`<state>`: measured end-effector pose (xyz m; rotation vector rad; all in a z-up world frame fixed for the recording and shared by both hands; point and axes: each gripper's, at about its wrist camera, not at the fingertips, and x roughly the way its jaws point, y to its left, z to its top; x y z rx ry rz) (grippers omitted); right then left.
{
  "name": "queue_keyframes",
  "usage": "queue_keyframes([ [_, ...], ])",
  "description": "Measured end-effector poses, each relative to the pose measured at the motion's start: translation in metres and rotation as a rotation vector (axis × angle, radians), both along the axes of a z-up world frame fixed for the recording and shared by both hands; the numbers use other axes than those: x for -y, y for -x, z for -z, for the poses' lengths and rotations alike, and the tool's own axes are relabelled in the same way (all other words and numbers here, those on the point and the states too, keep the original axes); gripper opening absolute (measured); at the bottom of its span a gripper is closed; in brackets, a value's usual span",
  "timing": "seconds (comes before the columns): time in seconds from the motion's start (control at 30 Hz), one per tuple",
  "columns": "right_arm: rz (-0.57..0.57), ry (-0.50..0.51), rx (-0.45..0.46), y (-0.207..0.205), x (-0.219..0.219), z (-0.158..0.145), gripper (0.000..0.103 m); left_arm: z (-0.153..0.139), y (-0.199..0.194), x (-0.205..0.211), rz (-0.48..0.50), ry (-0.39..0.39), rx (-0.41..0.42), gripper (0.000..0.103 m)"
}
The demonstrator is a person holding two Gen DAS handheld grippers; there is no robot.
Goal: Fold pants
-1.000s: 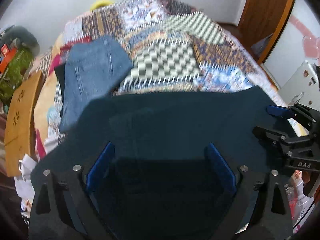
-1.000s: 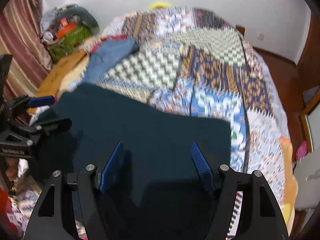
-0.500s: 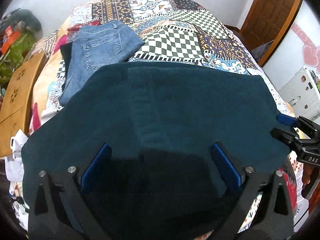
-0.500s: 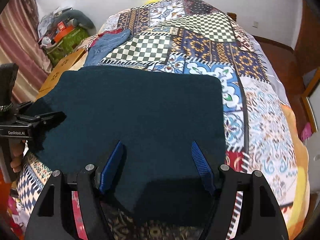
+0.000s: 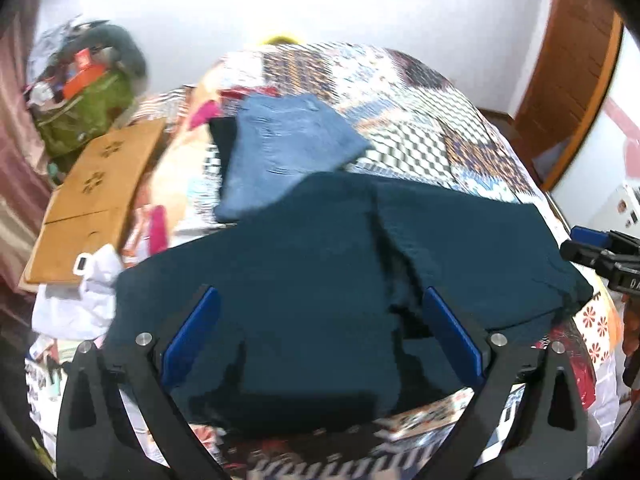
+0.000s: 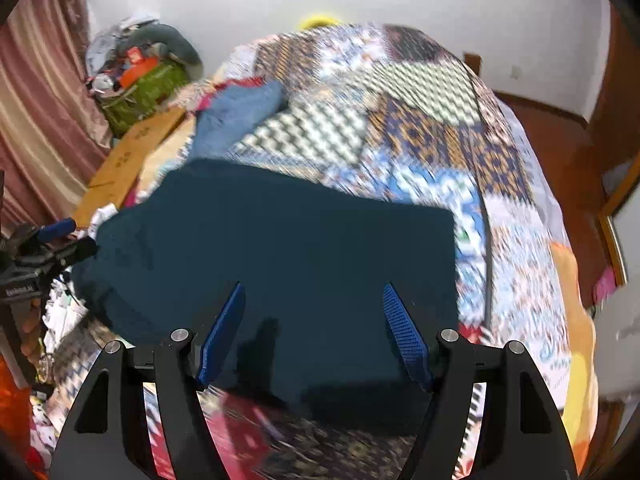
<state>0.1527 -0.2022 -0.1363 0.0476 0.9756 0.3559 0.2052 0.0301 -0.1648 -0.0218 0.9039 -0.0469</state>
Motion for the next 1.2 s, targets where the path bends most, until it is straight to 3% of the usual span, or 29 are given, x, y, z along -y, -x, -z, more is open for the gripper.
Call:
queue_keyframes([
  [0.3, -0.117, -0.021, 0.06, -0.017, -0.068, -0.018, 0.071, 0.013, 0.033, -0.11, -0.227, 0.162, -0.05, 0.102],
  [0.53, -0.187, 0.04, -0.056, -0.025, -0.112, 0.026, 0.071, 0.053, 0.065, -0.169, -0.349, 0.337, -0.151, 0.102],
  [0.6, -0.2, 0.073, -0.09, -0.023, -0.12, 0.041, 0.071, 0.068, 0.074, -0.178, -0.373, 0.398, -0.191, 0.102],
  [0.7, -0.2, 0.102, -0.053, -0.016, -0.12, 0.043, 0.073, 0.091, 0.081, -0.183, -0.379, 0.498, -0.243, 0.102],
  [0.83, -0.195, 0.094, -0.083, -0.018, -0.118, 0.042, 0.074, 0.123, 0.085, -0.184, -0.353, 0.721, -0.312, 0.102],
  [0.9, -0.194, 0.098, -0.085, -0.019, -0.119, 0.041, 0.074, 0.134, 0.082, -0.183, -0.355, 0.793, -0.331, 0.102],
  [1.13, -0.186, 0.101, -0.078, -0.018, -0.12, 0.042, 0.075, 0.151, 0.056, -0.189, -0.37, 0.904, -0.33, 0.102],
  [1.2, -0.185, 0.099, -0.078, -0.018, -0.119, 0.042, 0.075, 0.156, 0.047, -0.194, -0.388, 0.909, -0.33, 0.094],
])
